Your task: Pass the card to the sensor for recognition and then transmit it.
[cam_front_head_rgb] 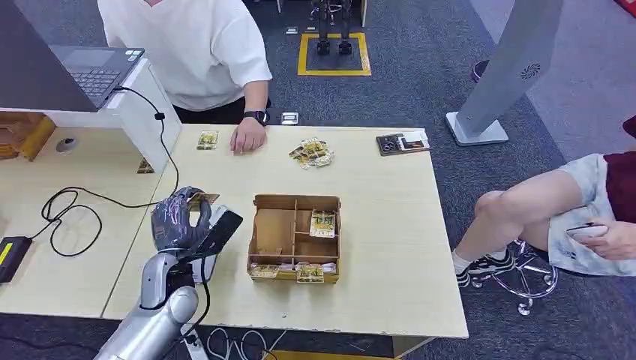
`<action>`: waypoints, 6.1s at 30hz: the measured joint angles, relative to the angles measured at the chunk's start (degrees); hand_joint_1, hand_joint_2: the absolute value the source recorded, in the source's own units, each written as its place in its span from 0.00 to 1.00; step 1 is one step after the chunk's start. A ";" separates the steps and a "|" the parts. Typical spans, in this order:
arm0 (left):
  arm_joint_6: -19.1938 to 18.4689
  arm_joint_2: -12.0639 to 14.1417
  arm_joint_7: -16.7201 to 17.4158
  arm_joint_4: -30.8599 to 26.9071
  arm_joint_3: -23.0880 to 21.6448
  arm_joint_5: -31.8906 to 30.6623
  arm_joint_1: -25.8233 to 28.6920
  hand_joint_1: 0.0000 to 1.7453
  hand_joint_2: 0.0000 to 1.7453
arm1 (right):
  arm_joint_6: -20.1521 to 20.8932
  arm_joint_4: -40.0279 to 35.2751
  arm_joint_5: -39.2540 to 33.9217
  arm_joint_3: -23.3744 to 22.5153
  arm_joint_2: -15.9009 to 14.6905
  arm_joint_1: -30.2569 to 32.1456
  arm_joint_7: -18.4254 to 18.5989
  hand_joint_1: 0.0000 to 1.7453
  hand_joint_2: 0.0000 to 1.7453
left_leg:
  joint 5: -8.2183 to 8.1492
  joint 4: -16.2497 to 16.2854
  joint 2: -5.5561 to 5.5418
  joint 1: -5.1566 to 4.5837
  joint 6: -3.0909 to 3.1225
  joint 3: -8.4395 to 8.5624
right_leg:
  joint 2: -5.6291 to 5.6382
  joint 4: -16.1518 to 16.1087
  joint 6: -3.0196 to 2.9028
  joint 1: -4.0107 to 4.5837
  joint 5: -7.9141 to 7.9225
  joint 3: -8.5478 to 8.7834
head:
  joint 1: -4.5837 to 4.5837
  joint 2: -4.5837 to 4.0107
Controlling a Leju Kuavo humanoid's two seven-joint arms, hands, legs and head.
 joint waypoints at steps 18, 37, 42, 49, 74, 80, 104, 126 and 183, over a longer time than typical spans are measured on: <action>-3.83 0.59 4.66 -0.28 3.04 -9.32 2.72 1.00 1.00 | 0.00 0.00 -0.17 0.00 0.00 0.01 0.02 0.00 1.00 | 0.00 0.00 0.00 0.00 0.00 0.00 | 0.00 0.01 0.00 0.00 0.00 0.00 | 0.02 0.00; -15.04 3.08 13.01 1.27 3.21 -19.84 0.41 1.00 1.00 | 0.15 0.00 -0.22 0.00 0.00 0.01 0.04 0.00 1.00 | 0.01 0.00 0.00 0.00 0.00 0.01 | 0.01 0.01 0.00 0.00 0.00 -0.01 | 0.02 0.00; -15.04 3.08 13.01 1.27 3.21 -19.84 0.39 1.00 1.00 | 0.15 0.00 -0.22 0.00 0.00 0.01 0.04 0.00 1.00 | 0.01 0.00 0.00 0.00 0.00 0.01 | 0.01 0.01 0.00 0.00 0.00 -0.01 | 0.02 0.00; -13.73 2.82 14.23 4.88 3.02 -25.28 0.02 1.00 1.00 | 0.15 0.00 -0.26 0.00 0.00 -0.01 0.20 0.00 1.00 | 0.01 0.00 0.00 0.00 -0.01 0.01 | 0.00 0.01 0.00 0.00 0.00 -0.01 | 0.02 0.00; -28.80 3.80 14.47 7.98 0.83 -26.00 -1.09 1.00 1.00 | 0.52 0.09 -0.31 0.00 0.00 0.02 0.39 0.00 1.00 | 0.01 0.00 0.00 0.00 -0.01 0.01 | 0.00 0.01 0.00 0.00 0.00 0.00 | 0.02 0.00; -32.46 4.39 13.01 9.49 -0.74 -24.12 -2.97 1.00 1.00 | 0.68 0.11 -0.31 0.00 0.00 0.02 0.39 0.00 1.00 | 0.01 0.00 -0.01 0.00 -0.01 0.06 | -0.01 0.01 0.00 0.00 0.00 0.05 | 0.02 0.00; -9.28 3.58 13.75 9.35 -2.75 -25.26 -1.77 1.00 1.00 | 0.46 0.11 -0.31 0.00 0.00 0.04 0.55 0.00 1.00 | 0.19 0.00 -0.01 0.00 -0.12 0.05 | -0.01 0.13 -0.13 0.00 0.10 -0.01 | 0.02 0.00; 4.20 -7.89 -12.22 -11.50 12.72 -22.15 6.58 1.00 1.00 | 0.09 0.00 0.02 0.02 0.02 0.13 0.00 0.00 1.00 | 0.18 0.00 -0.02 0.00 -0.11 -0.03 | -0.02 0.13 -0.13 0.00 0.10 -0.09 | 0.00 0.00; 4.18 -9.55 2.36 20.35 4.35 -23.27 -15.80 1.00 1.00 | 0.17 -1.16 6.01 0.02 -0.68 -0.25 0.57 0.00 1.00 | 0.20 0.01 0.00 0.00 -0.12 -0.08 | 0.00 0.14 -0.14 0.00 0.13 -0.17 | -0.05 0.00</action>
